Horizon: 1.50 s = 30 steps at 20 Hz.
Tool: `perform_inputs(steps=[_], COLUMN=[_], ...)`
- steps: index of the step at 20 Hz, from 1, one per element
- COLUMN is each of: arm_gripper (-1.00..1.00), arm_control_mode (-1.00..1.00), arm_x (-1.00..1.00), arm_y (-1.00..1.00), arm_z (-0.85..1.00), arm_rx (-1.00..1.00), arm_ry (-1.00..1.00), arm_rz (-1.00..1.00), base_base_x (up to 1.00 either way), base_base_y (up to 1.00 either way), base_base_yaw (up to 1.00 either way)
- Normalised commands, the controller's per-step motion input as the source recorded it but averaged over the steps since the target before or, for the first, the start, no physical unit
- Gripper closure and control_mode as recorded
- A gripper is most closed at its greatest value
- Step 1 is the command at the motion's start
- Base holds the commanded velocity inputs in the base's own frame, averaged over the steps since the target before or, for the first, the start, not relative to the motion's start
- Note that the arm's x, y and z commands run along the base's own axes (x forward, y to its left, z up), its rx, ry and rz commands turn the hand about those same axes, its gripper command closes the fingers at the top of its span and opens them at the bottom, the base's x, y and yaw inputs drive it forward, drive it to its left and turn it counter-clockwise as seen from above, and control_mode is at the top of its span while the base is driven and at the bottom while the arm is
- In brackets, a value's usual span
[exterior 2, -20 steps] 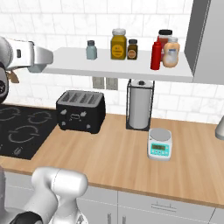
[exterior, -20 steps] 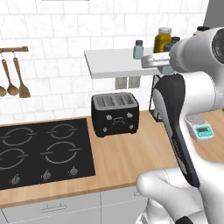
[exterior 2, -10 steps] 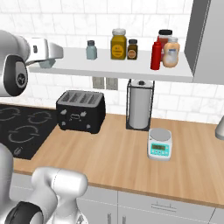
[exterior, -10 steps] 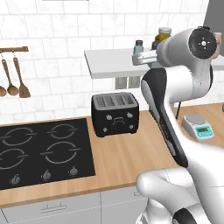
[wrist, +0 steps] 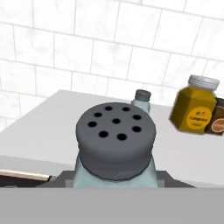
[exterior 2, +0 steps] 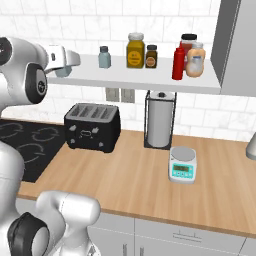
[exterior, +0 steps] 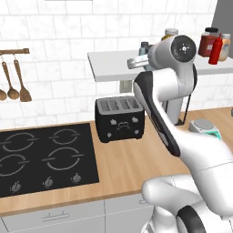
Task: Put the shaker and condiment bottle from the counter next to their counterparts in the cabinet.
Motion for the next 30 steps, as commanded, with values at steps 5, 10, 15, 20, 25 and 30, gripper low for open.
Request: perform_inputs(steps=[5, 10, 15, 20, 25, 30], arm_gripper=[1.00, 1.00, 1.00, 1.00, 1.00, 1.00], arm_control_mode=[-1.00, -1.00, -1.00, -1.00, -1.00, -1.00], arm_x=[0.55, 0.29, 0.15, 0.15, 0.27, 0.33], arm_y=[0.00, 0.00, 0.02, 0.01, 0.00, 0.00], arm_z=[-0.06, 0.00, -0.01, -0.07, -0.12, -0.06], arm_rx=[0.00, 0.00, 0.00, 0.02, 0.08, 0.06], arm_ry=[0.00, 0.00, 0.00, 0.00, 0.00, 0.00], arm_rz=[0.00, -0.01, -0.05, -0.07, -0.03, -0.02], base_base_x=[0.00, 0.00, 0.00, 0.00, 0.00, 0.00], base_base_y=[0.00, 0.00, 0.00, 0.00, 0.00, 0.00], base_base_yaw=[0.00, 0.00, 0.00, 0.00, 0.00, 0.00])
